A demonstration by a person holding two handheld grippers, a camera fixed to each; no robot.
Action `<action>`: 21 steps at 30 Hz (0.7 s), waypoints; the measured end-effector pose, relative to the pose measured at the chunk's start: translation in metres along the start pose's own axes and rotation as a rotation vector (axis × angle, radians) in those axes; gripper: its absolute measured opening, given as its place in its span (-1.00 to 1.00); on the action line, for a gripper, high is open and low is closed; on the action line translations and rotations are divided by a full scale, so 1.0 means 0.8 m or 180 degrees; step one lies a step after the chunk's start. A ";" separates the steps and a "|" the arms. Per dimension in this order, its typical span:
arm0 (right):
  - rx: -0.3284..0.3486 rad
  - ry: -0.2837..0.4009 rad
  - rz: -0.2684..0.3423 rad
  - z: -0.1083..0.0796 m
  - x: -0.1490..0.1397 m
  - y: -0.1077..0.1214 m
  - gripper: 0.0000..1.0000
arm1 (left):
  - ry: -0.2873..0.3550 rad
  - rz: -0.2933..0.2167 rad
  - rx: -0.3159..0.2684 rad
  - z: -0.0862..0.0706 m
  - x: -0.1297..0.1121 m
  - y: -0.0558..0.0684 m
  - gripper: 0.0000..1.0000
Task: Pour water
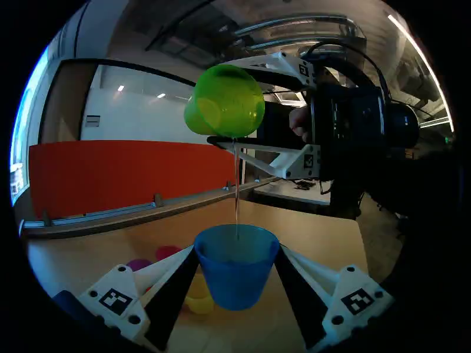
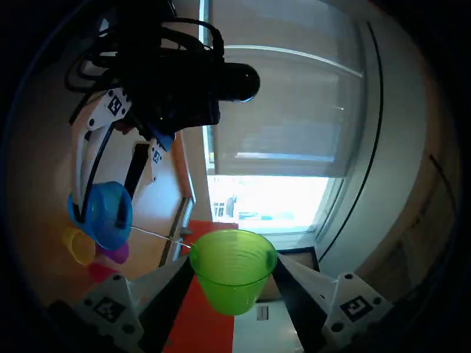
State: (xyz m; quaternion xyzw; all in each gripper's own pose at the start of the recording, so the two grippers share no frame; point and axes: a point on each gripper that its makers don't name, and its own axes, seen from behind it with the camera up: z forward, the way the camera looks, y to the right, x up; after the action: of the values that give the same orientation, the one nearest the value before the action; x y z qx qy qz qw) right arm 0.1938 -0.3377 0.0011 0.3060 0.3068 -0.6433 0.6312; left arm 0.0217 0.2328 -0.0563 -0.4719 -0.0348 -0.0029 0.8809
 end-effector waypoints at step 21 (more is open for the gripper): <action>0.0006 0.0007 0.0058 0.000 0.001 -0.006 0.81 | -0.0004 -0.0008 0.0011 0.001 0.000 -0.002 0.75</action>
State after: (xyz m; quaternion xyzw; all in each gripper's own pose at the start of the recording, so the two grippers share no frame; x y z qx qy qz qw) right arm 0.1891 -0.3379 0.0002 0.3101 0.3040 -0.6375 0.6364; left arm 0.0213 0.2325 -0.0545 -0.4704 -0.0359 -0.0037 0.8817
